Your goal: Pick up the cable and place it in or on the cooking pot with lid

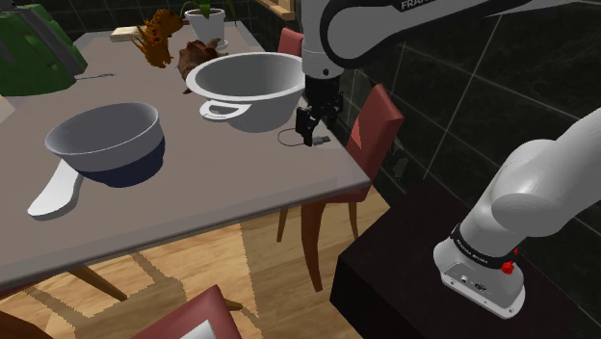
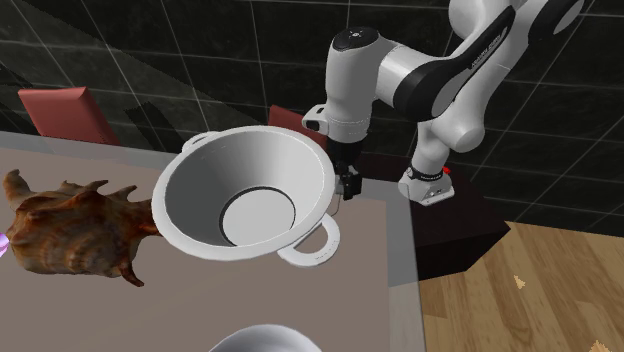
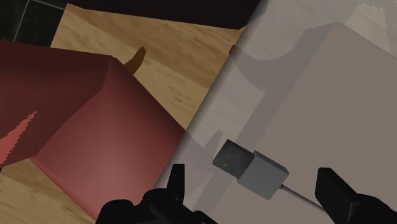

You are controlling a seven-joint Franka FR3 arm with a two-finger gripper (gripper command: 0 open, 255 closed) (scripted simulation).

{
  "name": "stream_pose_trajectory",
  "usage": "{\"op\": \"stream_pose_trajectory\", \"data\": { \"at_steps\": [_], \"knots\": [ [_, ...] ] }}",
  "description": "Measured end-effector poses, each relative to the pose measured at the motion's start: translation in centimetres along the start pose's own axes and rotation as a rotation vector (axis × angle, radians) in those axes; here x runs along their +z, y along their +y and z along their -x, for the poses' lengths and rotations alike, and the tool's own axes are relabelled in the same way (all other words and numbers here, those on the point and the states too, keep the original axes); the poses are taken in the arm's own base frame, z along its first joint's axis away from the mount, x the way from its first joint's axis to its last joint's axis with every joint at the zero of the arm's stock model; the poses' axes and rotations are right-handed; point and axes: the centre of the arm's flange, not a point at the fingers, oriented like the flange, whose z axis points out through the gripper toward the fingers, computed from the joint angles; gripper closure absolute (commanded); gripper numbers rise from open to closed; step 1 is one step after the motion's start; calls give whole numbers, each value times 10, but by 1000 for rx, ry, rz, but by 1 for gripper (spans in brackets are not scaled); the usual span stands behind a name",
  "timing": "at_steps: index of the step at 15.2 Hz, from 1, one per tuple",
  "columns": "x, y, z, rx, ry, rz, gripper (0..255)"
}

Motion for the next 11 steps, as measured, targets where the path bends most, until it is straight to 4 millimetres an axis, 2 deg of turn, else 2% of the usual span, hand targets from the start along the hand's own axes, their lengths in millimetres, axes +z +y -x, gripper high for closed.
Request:
{"op": "stream_pose_trajectory", "data": {
  "at_steps": [11],
  "knots": [
    [0,0,0,0,-5,1,255]
  ]
}}
